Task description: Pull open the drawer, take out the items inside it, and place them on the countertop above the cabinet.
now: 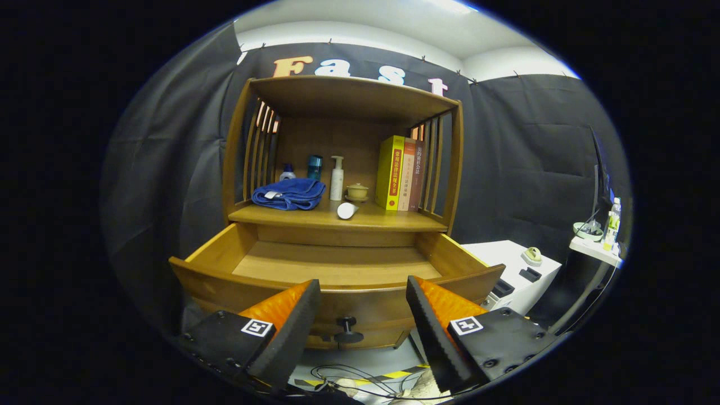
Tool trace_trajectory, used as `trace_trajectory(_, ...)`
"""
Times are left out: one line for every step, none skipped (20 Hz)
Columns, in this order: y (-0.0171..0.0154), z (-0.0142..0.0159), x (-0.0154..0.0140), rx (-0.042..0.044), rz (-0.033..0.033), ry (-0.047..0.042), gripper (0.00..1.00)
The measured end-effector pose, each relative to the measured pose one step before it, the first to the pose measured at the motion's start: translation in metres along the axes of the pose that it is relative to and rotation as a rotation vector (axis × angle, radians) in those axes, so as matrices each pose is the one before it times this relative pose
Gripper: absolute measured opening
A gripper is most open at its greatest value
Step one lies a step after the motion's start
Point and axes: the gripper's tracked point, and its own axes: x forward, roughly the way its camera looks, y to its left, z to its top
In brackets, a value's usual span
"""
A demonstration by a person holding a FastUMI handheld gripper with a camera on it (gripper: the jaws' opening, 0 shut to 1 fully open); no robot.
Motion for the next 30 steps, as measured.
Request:
trace_trajectory(0.00228,-0.0054,0.00116,-0.00127,0.00129,0.00764,0.98)
trace_trajectory(0.0027,-0.00606,0.00185,0.00178,0.00225,0.01055,0.98)
trace_trajectory(0.00259,-0.00532,0.00107,0.00304,0.00464,0.00934,0.98)
trace_trajectory(0.00254,-0.00357,0.00288,0.00411,0.00411,0.00351,0.98)
trace_trajectory(0.00089,0.00051,0.00111,0.0052,-0.002,-0.0098,0.98)
trace_trajectory(0.00061,-0.0007,0.00353,0.00623,-0.00167,-0.00277,0.98)
trace_trajectory(0.00144,-0.00505,0.00271,0.00944,0.00025,0.00811,0.98)
trace_trajectory(0.00242,-0.00391,0.00262,0.01488,0.00072,0.00661,0.99)
trace_trajectory(0.00238,-0.00331,0.00345,0.01062,0.00373,0.00668,0.99)
trace_trajectory(0.00174,-0.00352,0.0026,0.00947,0.00119,0.00578,0.99)
trace_trajectory(0.00264,-0.00282,0.00291,0.00699,0.00185,0.00584,0.99)
trace_trajectory(0.00123,-0.0029,0.0027,0.00494,-0.0008,0.005,0.99)
trace_trajectory(0.00113,-0.00269,0.00201,0.00318,-0.00121,0.00415,0.99)
trace_trajectory(0.00459,-0.00129,-0.00027,0.00356,0.01094,0.00036,0.98)
trace_trajectory(-0.00017,-0.00142,0.00145,-0.00359,-0.00426,-0.00357,0.97)
trace_trajectory(-0.00049,0.00032,0.00075,0.00006,0.00043,-0.00608,0.96)
trace_trajectory(0.00198,0.00056,0.00026,0.004,0.0044,-0.00241,0.95)
trace_trajectory(0.00086,-0.00044,0.00061,0.00564,0.00476,0.00283,0.95)
trace_trajectory(0.00132,-0.00032,-0.00028,0.00601,0.00392,-0.00035,0.95)
trace_trajectory(0.00089,0.00081,0.00321,0.00595,0.00268,-0.00055,0.94)
trace_trajectory(0.00323,-0.0002,0.00315,-0.00054,0.00807,0.00192,0.94)
trace_trajectory(0.0036,-0.00007,0.00437,-0.00272,0.01089,0.00246,0.94)
trace_trajectory(0.00111,0.0005,0.00064,-0.01138,-0.00039,-0.00139,0.95)
trace_trajectory(-0.00086,0.0019,0.00256,-0.01248,0.00004,-0.0057,0.95)
trace_trajectory(0.00065,-0.00085,0.00007,-0.0008,0.0044,0.00436,0.94)
trace_trajectory(0.00039,0.00176,0.00218,0.00514,0.00022,-0.00306,0.94)
trace_trajectory(0.00067,-0.00143,0.00082,0.00213,0.00225,0.00593,0.94)
trace_trajectory(0.00008,0.00102,0.00196,0.00691,-0.00312,-0.00116,0.94)
trace_trajectory(-0.00011,0.00027,0.00466,0.00021,-0.00163,0.00211,0.94)
trace_trajectory(0.00066,0.00048,0.00354,-0.00137,-0.00138,0.00066,0.94)
